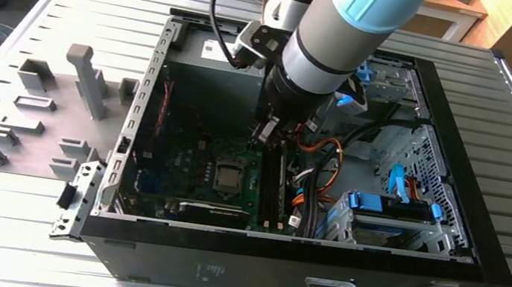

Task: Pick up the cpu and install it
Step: 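Install the first cpu locking lever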

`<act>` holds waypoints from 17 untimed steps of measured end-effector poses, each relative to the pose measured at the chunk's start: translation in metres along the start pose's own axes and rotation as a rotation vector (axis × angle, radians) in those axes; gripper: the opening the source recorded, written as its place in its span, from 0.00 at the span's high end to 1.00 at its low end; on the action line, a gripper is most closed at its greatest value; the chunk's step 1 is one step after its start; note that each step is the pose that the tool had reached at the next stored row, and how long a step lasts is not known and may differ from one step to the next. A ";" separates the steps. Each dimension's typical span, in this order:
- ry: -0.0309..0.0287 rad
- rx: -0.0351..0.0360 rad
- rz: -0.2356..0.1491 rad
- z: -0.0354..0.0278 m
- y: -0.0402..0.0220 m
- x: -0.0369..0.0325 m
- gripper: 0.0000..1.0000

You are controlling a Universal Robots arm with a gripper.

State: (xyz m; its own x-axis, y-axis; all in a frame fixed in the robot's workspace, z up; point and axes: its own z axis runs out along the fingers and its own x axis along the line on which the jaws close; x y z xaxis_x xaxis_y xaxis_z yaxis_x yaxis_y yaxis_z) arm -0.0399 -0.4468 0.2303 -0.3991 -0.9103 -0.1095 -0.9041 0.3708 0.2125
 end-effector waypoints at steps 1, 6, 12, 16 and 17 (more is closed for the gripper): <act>0.0000 0.0001 0.000 0.0000 0.0002 0.0001 0.89; 0.0040 0.0019 0.001 -0.0010 0.0005 0.0015 0.89; 0.0162 0.0061 -0.003 -0.0026 -0.0003 0.0052 0.89; 0.0207 0.0070 -0.009 -0.0032 -0.0007 0.0092 0.89; 0.0220 0.0073 -0.010 -0.0032 -0.0005 0.0102 0.89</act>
State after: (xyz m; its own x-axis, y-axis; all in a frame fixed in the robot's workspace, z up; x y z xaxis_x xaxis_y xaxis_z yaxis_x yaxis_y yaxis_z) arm -0.0430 -0.4568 0.2322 -0.3863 -0.9180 -0.0902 -0.9093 0.3625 0.2044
